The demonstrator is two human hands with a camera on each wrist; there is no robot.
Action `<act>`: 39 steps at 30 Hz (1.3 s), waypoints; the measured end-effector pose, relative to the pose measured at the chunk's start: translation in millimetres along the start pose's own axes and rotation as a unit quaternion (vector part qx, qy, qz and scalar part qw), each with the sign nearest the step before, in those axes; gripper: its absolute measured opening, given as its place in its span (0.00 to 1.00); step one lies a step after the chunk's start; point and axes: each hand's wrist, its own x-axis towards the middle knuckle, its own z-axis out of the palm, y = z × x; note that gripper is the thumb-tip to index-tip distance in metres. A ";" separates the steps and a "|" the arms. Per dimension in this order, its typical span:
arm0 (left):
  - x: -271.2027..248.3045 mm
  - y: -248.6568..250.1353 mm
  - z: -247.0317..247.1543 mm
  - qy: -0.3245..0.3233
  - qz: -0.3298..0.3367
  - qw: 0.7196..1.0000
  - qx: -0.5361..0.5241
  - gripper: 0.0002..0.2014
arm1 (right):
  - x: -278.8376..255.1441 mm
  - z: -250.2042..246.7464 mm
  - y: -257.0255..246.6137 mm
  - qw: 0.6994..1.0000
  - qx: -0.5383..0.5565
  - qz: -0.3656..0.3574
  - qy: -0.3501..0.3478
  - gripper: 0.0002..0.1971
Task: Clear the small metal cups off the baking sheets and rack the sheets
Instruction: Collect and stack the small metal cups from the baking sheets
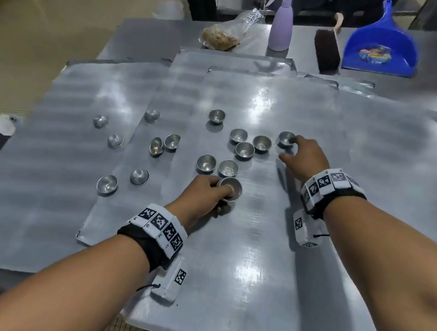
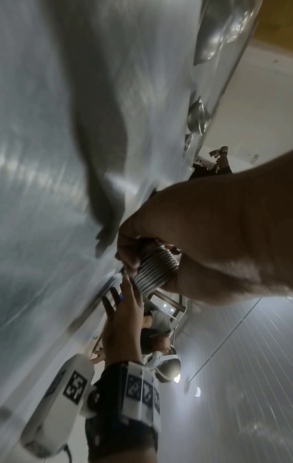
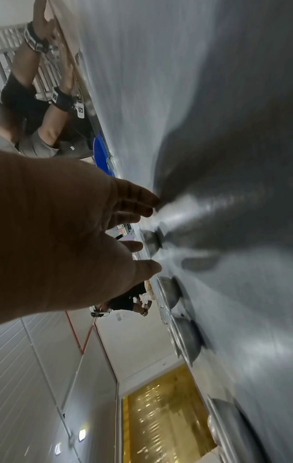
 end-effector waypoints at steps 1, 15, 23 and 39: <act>1.6 -2.1 -1.7 -0.002 -0.003 1.000 -0.005 0.10 | 3.1 2.2 -1.7 1.000 -0.007 -0.002 -0.002 0.28; -1.3 -13.1 12.7 0.012 -0.001 0.999 -0.052 0.07 | -13.6 0.6 -1.0 0.999 -0.036 -0.034 0.005 0.10; 1.6 -10.3 45.9 0.055 0.004 0.998 -0.023 0.06 | -55.8 4.5 22.9 0.999 0.051 0.006 -0.001 0.29; 5.6 5.7 59.3 0.145 0.012 0.982 -0.124 0.07 | -126.6 0.6 -12.0 0.967 0.217 -0.131 -0.014 0.29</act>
